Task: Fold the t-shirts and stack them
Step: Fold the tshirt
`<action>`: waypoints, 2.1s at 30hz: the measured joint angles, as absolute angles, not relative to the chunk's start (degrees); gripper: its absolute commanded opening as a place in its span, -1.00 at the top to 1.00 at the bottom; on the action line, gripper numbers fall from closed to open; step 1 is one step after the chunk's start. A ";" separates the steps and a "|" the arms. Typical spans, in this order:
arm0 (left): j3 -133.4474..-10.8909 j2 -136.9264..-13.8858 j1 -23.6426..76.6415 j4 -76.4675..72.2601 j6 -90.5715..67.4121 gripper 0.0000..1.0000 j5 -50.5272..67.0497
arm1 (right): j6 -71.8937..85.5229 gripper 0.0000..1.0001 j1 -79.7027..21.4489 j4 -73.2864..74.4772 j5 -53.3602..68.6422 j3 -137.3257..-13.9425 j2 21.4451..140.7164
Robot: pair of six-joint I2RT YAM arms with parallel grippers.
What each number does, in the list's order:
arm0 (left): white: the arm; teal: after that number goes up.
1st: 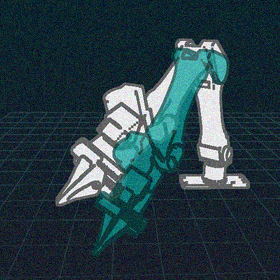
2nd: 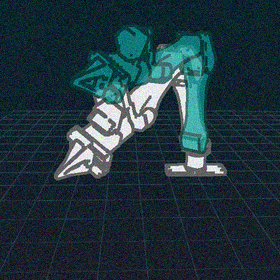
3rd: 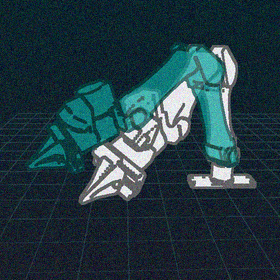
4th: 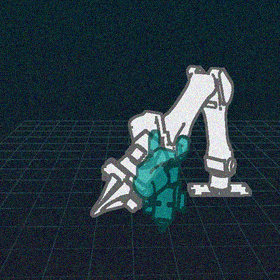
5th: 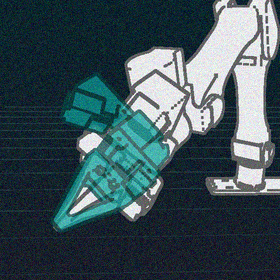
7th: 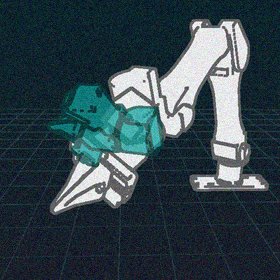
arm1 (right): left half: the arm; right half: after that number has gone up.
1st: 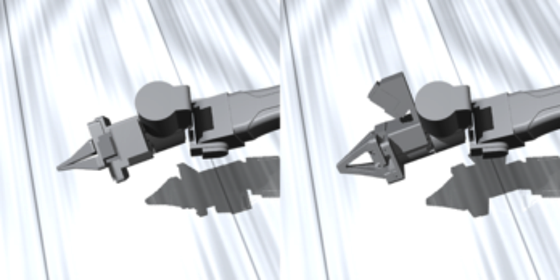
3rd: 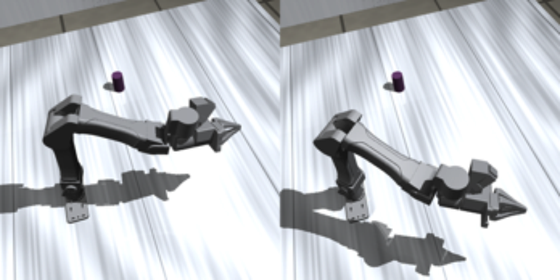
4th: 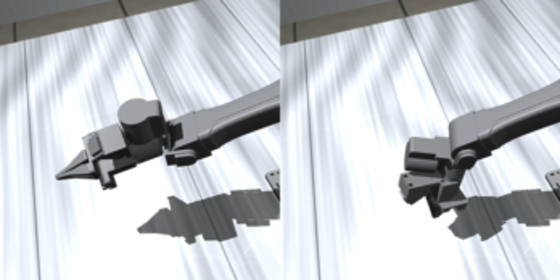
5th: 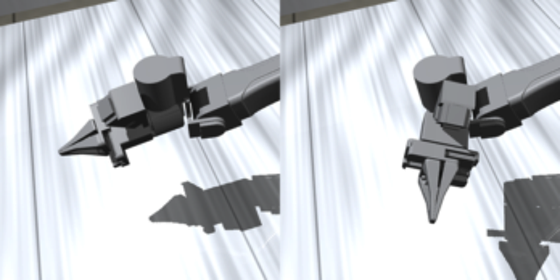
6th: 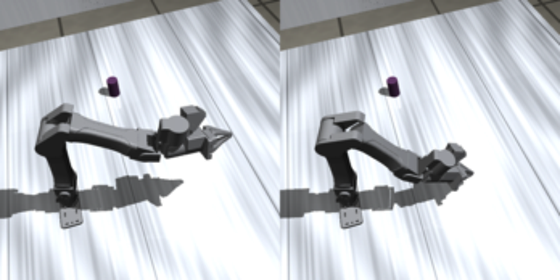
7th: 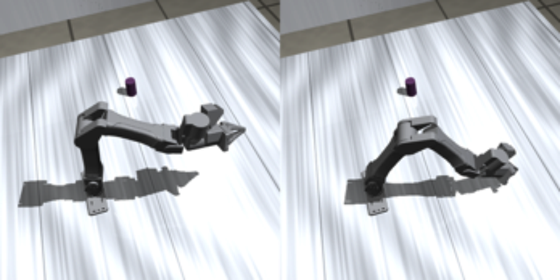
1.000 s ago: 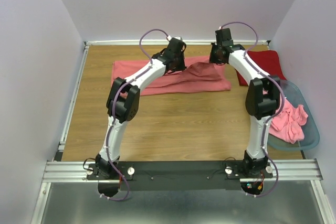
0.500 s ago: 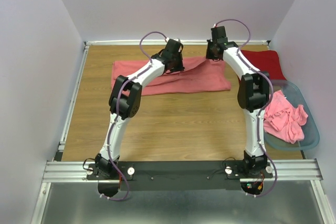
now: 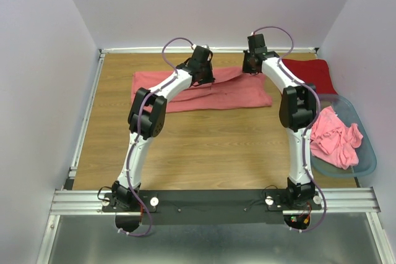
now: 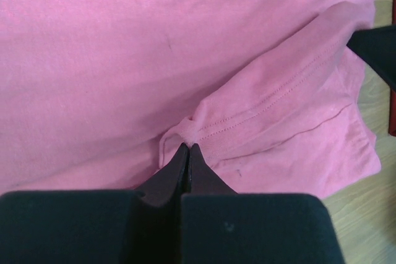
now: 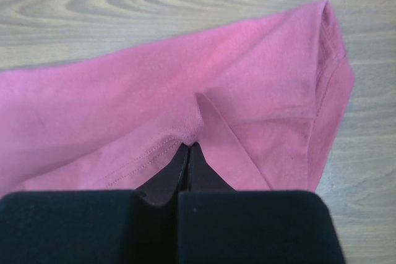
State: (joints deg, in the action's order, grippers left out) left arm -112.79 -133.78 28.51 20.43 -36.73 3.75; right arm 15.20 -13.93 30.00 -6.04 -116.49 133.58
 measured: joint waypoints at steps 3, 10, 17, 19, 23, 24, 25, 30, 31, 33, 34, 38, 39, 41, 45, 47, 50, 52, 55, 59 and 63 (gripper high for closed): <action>-112.46 -134.06 28.16 19.68 -37.34 0.91 3.77 | 15.75 0.99 -13.93 29.93 -6.11 -115.31 133.58; -112.33 -134.91 27.29 17.89 -39.09 0.68 4.12 | 17.15 0.88 -13.89 29.93 -6.04 -115.24 134.17; -112.20 -136.55 26.39 15.97 -41.34 0.34 4.93 | 18.79 0.39 -13.76 29.78 -4.78 -118.26 137.25; -111.85 -136.64 26.15 15.53 -41.95 0.08 5.21 | 19.79 0.28 -13.76 29.80 -3.84 -118.91 138.10; -111.61 -136.64 25.47 14.61 -43.16 -0.32 5.61 | 20.91 0.16 -13.76 29.65 -2.31 -120.18 138.98; -111.61 -136.64 25.21 14.33 -43.35 -0.52 5.63 | 21.17 0.06 -13.76 29.67 -1.56 -120.90 139.06; -111.61 -136.64 24.91 14.00 -43.53 -0.57 5.63 | 21.26 0.02 -13.76 29.63 -1.19 -121.34 139.06; -110.52 -135.39 22.83 13.30 -43.57 -0.97 5.56 | 21.43 -0.28 -13.76 28.80 0.58 -124.27 138.85; -110.06 -134.91 22.48 13.28 -43.48 -0.97 5.50 | 21.32 -0.31 -13.76 28.53 1.08 -124.29 138.52; -107.24 -131.81 21.17 13.08 -43.13 -0.97 4.80 | 21.10 -0.32 -13.76 28.36 2.26 -124.18 137.62; -105.38 -129.67 20.62 13.28 -43.09 -0.97 4.40 | 20.91 -0.32 -13.76 28.10 3.22 -123.61 136.97; -95.64 -118.13 19.05 12.93 -42.37 -0.92 0.71 | 20.29 -0.26 -13.93 27.35 8.36 -118.19 132.70; -92.84 -114.48 18.87 13.02 -42.17 -0.86 -0.38 | 19.90 -0.17 -14.13 27.22 9.91 -116.42 131.50; -87.20 -108.05 18.85 12.71 -41.80 -0.63 -2.39 | 19.27 -0.09 -14.98 27.07 12.69 -112.79 129.16; -72.01 -95.66 18.50 10.81 -41.60 -0.61 -4.56 | 17.93 0.02 -18.87 25.96 18.26 -106.72 126.54; -66.59 -93.25 17.78 10.66 -41.71 -0.61 -4.80 | 17.58 0.02 -21.43 25.19 21.08 -104.73 126.37; -60.03 -92.79 15.51 10.02 -41.93 -0.61 -4.80 | 17.28 0.03 -25.04 24.29 24.80 -103.85 126.98; -56.66 -92.79 13.39 10.50 -42.02 -0.61 -4.80 | 17.32 0.03 -27.22 22.90 27.27 -103.85 127.81; -55.22 -92.75 11.09 10.63 -42.02 -0.61 -4.82 | 17.69 0.03 -28.84 20.64 29.93 -103.88 129.32; -55.18 -91.70 10.11 10.33 -42.00 -0.62 -4.86 | 18.44 0.03 -29.19 19.29 31.46 -103.98 132.11; -54.76 -90.24 9.69 9.87 -42.00 -0.62 -4.82 | 19.46 0.03 -29.32 19.20 31.81 -103.98 134.21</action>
